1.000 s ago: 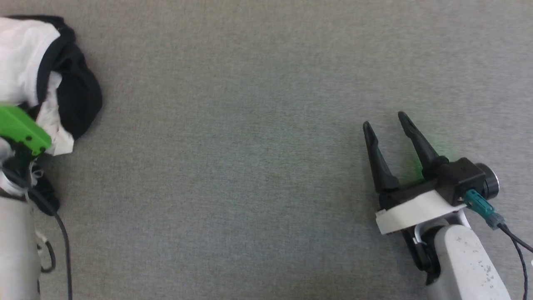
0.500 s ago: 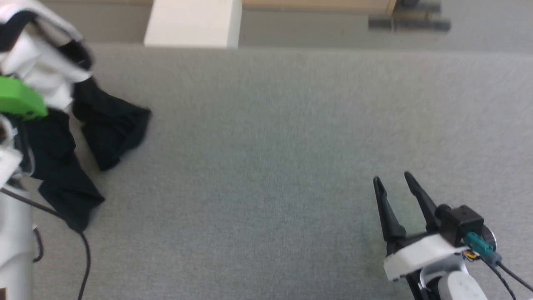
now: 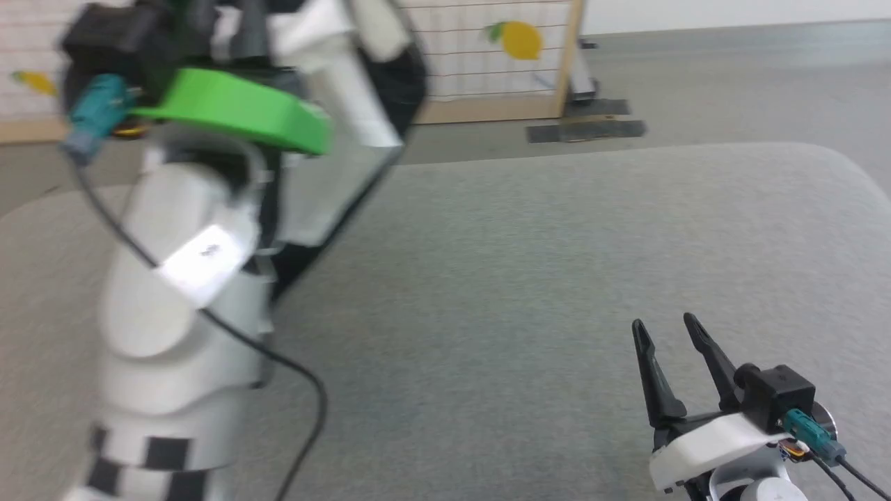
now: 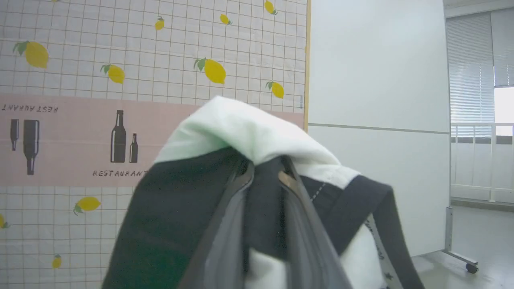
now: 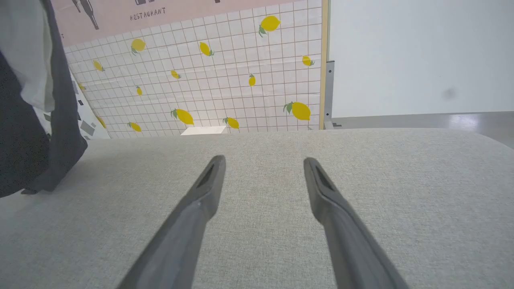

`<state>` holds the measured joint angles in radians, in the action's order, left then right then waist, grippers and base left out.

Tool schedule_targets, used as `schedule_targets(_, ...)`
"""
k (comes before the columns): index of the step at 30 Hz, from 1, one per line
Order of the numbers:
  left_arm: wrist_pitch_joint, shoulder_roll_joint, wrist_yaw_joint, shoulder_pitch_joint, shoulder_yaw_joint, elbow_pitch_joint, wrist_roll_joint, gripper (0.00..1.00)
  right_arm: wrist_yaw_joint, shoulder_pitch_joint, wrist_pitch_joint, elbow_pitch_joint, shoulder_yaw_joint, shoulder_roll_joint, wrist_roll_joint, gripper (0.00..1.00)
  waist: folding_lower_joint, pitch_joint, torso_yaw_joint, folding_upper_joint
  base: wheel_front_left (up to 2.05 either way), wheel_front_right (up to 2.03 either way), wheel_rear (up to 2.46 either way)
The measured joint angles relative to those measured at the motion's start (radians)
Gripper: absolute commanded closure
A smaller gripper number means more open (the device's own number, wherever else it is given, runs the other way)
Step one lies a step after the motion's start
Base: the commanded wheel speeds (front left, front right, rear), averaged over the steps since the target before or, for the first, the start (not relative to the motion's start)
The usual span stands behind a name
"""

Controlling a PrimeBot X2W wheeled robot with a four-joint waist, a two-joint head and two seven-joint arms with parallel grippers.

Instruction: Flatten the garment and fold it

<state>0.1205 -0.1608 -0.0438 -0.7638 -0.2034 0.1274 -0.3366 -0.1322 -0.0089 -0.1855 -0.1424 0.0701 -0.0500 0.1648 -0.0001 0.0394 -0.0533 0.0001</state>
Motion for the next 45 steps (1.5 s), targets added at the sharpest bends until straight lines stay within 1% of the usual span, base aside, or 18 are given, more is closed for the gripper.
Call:
schedule_targets(2,0.019,0.047,0.012,-0.015,-0.023,0.031,-0.025,1.0,0.0,0.005,0.002,0.002,0.001,0.0,0.0,0.0,0.0,-0.007,-0.03,0.0,0.0,0.0,0.0)
schedule_targets(5,0.032,0.082,0.026,-0.026,-0.065,0.08,-0.058,1.0,0.0,0.007,0.01,0.008,0.009,-0.001,0.0,0.0,0.0,-0.014,-0.068,0.0,0.0,0.0,0.0)
schedule_targets(7,0.018,0.097,0.027,-0.019,-0.115,0.153,-0.086,1.0,0.0,0.008,0.011,0.011,0.013,0.0,0.0,0.0,0.0,-0.019,-0.103,0.0,0.0,0.0,0.0)
schedule_targets(10,-0.067,0.103,0.034,0.034,-0.18,0.258,-0.118,1.0,0.0,0.01,0.018,0.015,0.015,-0.001,0.0,0.0,0.0,-0.022,-0.131,0.0,0.0,0.0,0.0)
schedule_targets(14,-0.251,0.108,0.035,0.158,-0.269,0.422,-0.143,1.0,0.0,0.014,0.024,0.025,0.02,-0.001,0.0,0.0,0.0,-0.015,-0.155,0.0,0.0,0.0,0.0)
schedule_targets(16,-0.339,0.108,0.045,0.207,-0.303,0.487,-0.152,1.0,0.0,0.015,0.027,0.026,0.022,-0.001,0.0,0.0,0.0,-0.004,-0.158,0.0,0.0,0.0,0.0)
schedule_targets(19,-0.431,0.108,0.065,0.253,-0.339,0.542,-0.183,1.0,0.0,0.015,0.03,0.026,0.027,-0.001,0.0,0.0,0.0,0.007,-0.158,0.0,0.0,0.0,0.0)
schedule_targets(22,-0.512,0.109,0.089,0.291,-0.384,0.569,-0.204,1.0,0.0,0.015,0.033,0.026,0.03,-0.001,0.0,0.0,0.0,0.011,-0.149,0.0,0.0,0.0,0.0)
schedule_targets(23,-0.521,0.11,0.097,0.298,-0.394,0.568,-0.208,0.57,0.0,0.015,0.034,0.026,0.031,-0.001,0.0,0.0,0.0,0.01,-0.145,0.0,0.0,0.0,0.0)
schedule_targets(24,-0.526,0.11,0.102,0.302,-0.399,0.563,-0.213,0.0,0.0,0.015,0.036,0.026,0.033,-0.001,0.0,0.0,0.0,0.01,-0.141,0.0,0.0,0.0,0.0)
schedule_targets(27,-0.52,0.112,0.108,0.328,-0.41,0.537,-0.239,0.0,0.0,0.015,0.037,0.025,0.034,-0.001,0.0,0.0,0.0,0.004,-0.128,0.0,0.0,0.0,0.0)
schedule_targets(31,-0.481,0.115,0.102,0.378,-0.402,0.478,-0.264,0.0,0.0,0.015,0.04,0.025,0.032,0.0,-0.001,0.0,0.0,-0.01,-0.111,0.0,0.0,0.0,0.0)
schedule_targets(33,-0.451,0.111,0.088,0.407,-0.388,0.431,-0.27,0.0,0.0,0.016,0.041,0.026,0.029,0.0,-0.001,0.0,0.0,-0.017,-0.103,0.0,0.0,0.0,0.0)
schedule_targets(37,-0.36,0.074,0.037,0.452,-0.331,0.278,-0.271,0.0,0.0,0.023,0.041,0.03,0.026,0.0,-0.001,0.0,0.0,-0.032,-0.089,0.0,0.0,0.0,0.0)
schedule_targets(39,-0.311,0.04,-0.023,0.47,-0.303,0.19,-0.244,0.0,0.0,0.027,0.041,0.032,0.026,0.0,-0.001,0.0,0.0,-0.038,-0.086,0.0,0.0,0.0,0.0)
schedule_targets(42,-0.222,0.017,-0.123,0.509,-0.237,0.072,-0.219,0.0,0.0,0.03,0.04,0.038,0.024,0.0,0.0,0.0,0.0,-0.039,-0.089,0.0,0.0,0.0,0.0)
schedule_targets(43,-0.203,0.01,-0.148,0.52,-0.221,0.047,-0.202,0.0,0.0,0.03,0.04,0.04,0.021,0.0,0.0,0.0,0.0,-0.037,-0.09,0.0,0.0,0.0,0.0)
schedule_targets(45,-0.182,0.004,-0.18,0.536,-0.203,0.027,-0.19,0.0,0.0,0.03,0.038,0.043,0.018,0.0,0.002,0.0,0.0,-0.032,-0.091,0.0,0.0,0.0,0.0)
